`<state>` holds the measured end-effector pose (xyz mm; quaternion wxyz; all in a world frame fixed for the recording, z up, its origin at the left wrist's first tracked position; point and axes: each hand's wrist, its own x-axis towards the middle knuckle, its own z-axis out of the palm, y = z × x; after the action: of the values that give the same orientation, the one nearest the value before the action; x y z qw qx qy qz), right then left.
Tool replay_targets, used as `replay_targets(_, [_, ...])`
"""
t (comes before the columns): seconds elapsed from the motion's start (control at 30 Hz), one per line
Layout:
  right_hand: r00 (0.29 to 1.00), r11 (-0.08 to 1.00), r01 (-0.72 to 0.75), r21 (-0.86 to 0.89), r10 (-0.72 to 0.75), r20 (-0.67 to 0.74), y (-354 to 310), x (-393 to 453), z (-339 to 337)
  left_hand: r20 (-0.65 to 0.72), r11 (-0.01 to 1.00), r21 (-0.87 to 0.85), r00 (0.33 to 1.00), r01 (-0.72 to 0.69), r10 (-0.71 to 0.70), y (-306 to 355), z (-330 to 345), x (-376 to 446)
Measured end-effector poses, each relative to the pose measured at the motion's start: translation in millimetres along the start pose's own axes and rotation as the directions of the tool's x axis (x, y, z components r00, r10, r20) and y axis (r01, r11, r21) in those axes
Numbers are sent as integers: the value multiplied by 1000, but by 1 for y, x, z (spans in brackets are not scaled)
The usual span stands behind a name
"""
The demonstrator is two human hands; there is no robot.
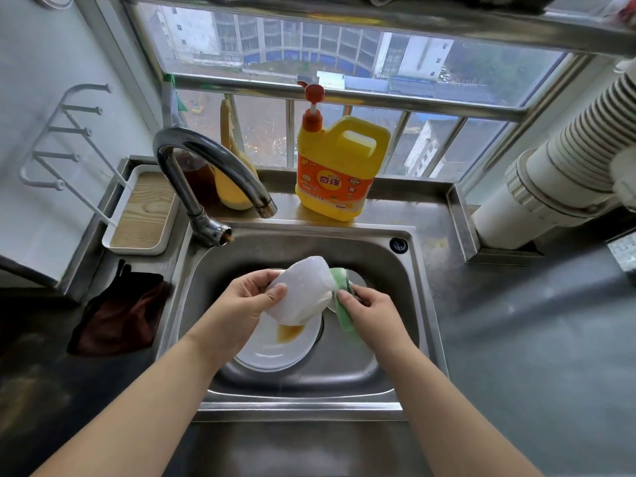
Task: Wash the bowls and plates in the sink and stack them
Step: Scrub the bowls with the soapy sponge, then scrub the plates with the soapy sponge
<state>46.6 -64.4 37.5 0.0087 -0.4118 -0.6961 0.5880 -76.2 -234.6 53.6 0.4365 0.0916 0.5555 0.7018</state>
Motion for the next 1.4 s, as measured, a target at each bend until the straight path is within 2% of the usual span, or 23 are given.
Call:
replay_targets(0.1, [997,993,-75,-90,78,28,12,-2,-9,-27,981,183,998,57,-53,-6,0,9])
replay_targets(0.17, [996,982,-25,-185,41,84,12,-5,-19,-75,943,313,993,110,-90,-13,-1,17])
replay_targets(0.23, [969,941,77,-330,7,246,5,-9,-30,-82,864,487,991,131,-104,-19,-4,23])
replay_targets(0.3, [915,878,170,-447,28,403,-4,-9,-35,-14,752,655,996,76,-88,-24,-6,29])
replay_targets(0.4, [861,793,272,-545,52,506,-9,-1,-30,88,653,756,995,-42,-38,-27,-1,34])
replay_targets(0.47, [836,779,294,-554,72,545,-9,4,-24,120,644,762,992,-75,-27,-27,2,35])
replay_targets(0.53, [820,806,255,-533,111,561,-6,9,-21,140,634,767,990,-98,-16,-28,1,38])
replay_targets(0.77, [841,823,184,-538,151,520,8,22,-18,204,617,765,978,-183,36,-41,-2,52])
replay_targets(0.83, [852,818,165,-552,164,497,13,27,-20,156,637,752,985,-171,80,-46,-3,57])
replay_targets(0.97, [898,786,129,-604,166,408,28,46,-21,18,712,700,997,-64,73,-56,-9,65])
replay_targets(1.1, [918,791,58,-610,198,344,48,70,-18,-139,796,593,989,122,-48,-64,-23,63])
replay_targets(1.23, [914,820,-33,-572,256,316,68,91,-9,-210,792,573,972,213,-110,-72,-39,56])
replay_targets(1.4, [918,828,-68,-556,270,290,87,104,1,-286,789,531,942,310,-177,-80,-60,48])
